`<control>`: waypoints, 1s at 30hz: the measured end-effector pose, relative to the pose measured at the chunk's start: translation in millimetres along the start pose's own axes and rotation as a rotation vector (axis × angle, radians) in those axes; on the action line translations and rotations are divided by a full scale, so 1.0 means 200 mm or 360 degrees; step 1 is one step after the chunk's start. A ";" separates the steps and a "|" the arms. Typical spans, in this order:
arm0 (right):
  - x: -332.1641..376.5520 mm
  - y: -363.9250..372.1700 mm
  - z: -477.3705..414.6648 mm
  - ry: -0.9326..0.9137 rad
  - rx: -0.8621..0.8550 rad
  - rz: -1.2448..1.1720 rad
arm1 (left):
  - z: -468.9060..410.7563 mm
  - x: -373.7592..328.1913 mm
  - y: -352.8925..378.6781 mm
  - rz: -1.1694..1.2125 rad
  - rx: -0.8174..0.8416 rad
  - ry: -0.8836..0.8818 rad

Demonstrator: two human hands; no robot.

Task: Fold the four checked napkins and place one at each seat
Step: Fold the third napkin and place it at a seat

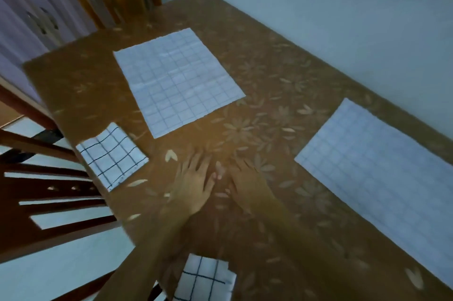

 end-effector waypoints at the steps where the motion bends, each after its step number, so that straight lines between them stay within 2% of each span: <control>1: -0.11 -0.05 0.05 0.0051 0.0023 0.0008 | -0.03 -0.11 0.02 0.0031 0.0004 0.0048; 6: -0.67 -0.24 0.31 0.0337 -0.0021 0.0008 | -0.16 -0.63 0.11 0.0038 0.0078 0.0206; 15: -1.66 -0.43 0.77 0.0842 -0.0057 -0.0106 | -0.44 -1.42 0.30 0.0048 0.0152 0.0309; 19: -1.99 -0.45 1.00 0.1079 -0.0067 -0.0121 | -0.56 -1.64 0.47 -0.0022 0.0285 0.0179; 22: -2.22 -0.45 1.19 0.1425 -0.0090 -0.0161 | -0.61 -1.80 0.57 -0.0054 0.0275 0.0188; 25: -2.39 -0.41 1.35 0.1708 -0.0122 -0.0358 | -0.59 -2.01 0.75 -0.0034 0.0458 0.0434; 28: -2.43 -0.38 1.40 0.1709 -0.0106 -0.0434 | -0.50 -2.27 0.96 -0.0123 0.0687 0.0815; 30: -2.42 -0.37 1.41 0.1652 -0.0089 -0.0476 | -0.45 -2.39 1.06 -0.0235 0.0724 0.0944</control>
Point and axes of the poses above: each hand's wrist, its own z-axis away from the middle knuckle, its own y-axis out of the palm, x = y × z, the point moved 9 cm from there along -z, towards the middle knuckle, and after that the axes turned 13 degrees about y, right-handed, at the moved point
